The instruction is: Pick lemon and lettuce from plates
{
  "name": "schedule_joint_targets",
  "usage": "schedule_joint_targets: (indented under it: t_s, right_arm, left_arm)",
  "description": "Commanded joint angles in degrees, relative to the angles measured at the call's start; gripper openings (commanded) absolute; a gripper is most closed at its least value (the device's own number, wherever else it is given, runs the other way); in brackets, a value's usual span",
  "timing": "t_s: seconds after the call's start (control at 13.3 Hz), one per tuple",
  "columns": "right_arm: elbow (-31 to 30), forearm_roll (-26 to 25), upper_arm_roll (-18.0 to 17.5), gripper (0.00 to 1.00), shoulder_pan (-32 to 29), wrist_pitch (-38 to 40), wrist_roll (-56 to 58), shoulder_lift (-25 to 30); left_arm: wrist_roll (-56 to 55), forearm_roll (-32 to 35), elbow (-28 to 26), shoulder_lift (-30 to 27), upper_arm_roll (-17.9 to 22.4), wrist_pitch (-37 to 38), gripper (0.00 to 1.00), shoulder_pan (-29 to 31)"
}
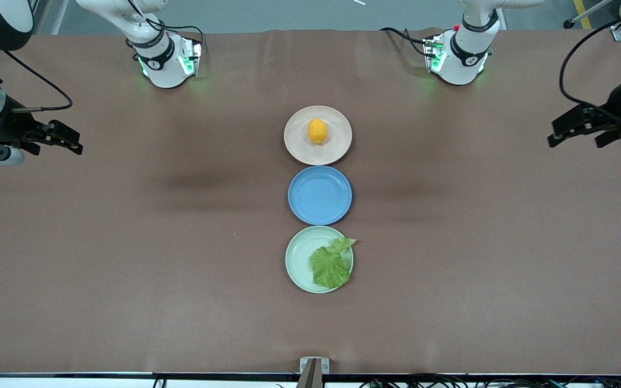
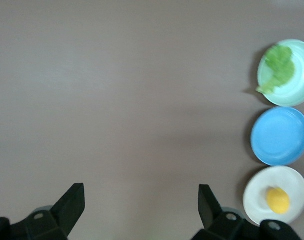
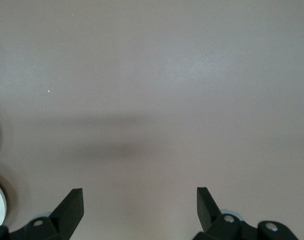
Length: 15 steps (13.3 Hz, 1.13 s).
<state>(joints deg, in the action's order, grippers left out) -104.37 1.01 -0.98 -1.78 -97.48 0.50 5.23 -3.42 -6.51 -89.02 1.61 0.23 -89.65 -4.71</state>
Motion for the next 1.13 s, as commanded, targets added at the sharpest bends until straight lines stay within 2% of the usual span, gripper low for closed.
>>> schedule_joint_targets:
  t_s: [0.0, 0.23, 0.45, 0.6, 0.75, 0.83, 0.9, 1.05]
  right_arm:
    - [1.5, -1.0, 0.3, 1.00, 0.5, 1.1, -0.2, 0.2]
    - [2.7, -1.0, 0.3, 1.00, 0.1, -0.4, -0.1, -3.2]
    - [6.3, -1.0, 0.2, 1.00, 1.0, 0.3, -0.1, -10.4]
    - [4.4, 0.1, -0.2, 1.00, 3.0, -0.2, -7.3, -10.5]
    - [3.9, 0.7, -0.2, 1.00, 9.6, -0.3, -15.8, -10.8]
    - [3.0, 3.4, -0.2, 1.00, 12.3, -1.7, -22.0, -10.9]
    - [1.6, 5.7, -0.1, 1.00, 15.2, -4.3, -27.5, -11.0]
    - [-2.1, 6.2, -0.1, 1.00, 22.9, -11.1, -35.1, -11.5]
  left_arm:
    - [-3.6, -2.1, 1.2, 7.1, -2.9, -1.5, 1.00, -3.9]
    - [-13.5, -2.0, 1.3, 15.6, -3.7, -11.7, 1.00, -11.4]
    - [-21.7, -1.9, 1.6, 24.2, -3.7, -25.1, 1.00, -17.5]
    - [-29.3, -1.3, 1.7, 29.9, -3.3, -35.9, 1.00, -21.3]
    - [-35.7, -1.3, 3.2, 35.6, -3.2, -44.7, 1.00, -22.2]
    - [-38.1, -1.3, 4.3, 38.3, -3.2, -48.8, 1.00, -23.4]
    - [-40.5, -1.3, 5.9, 40.7, -3.1, -52.8, 1.00, -23.9]
    - [-43.2, -1.6, 7.5, 43.9, -3.2, -58.5, 1.00, -23.9]
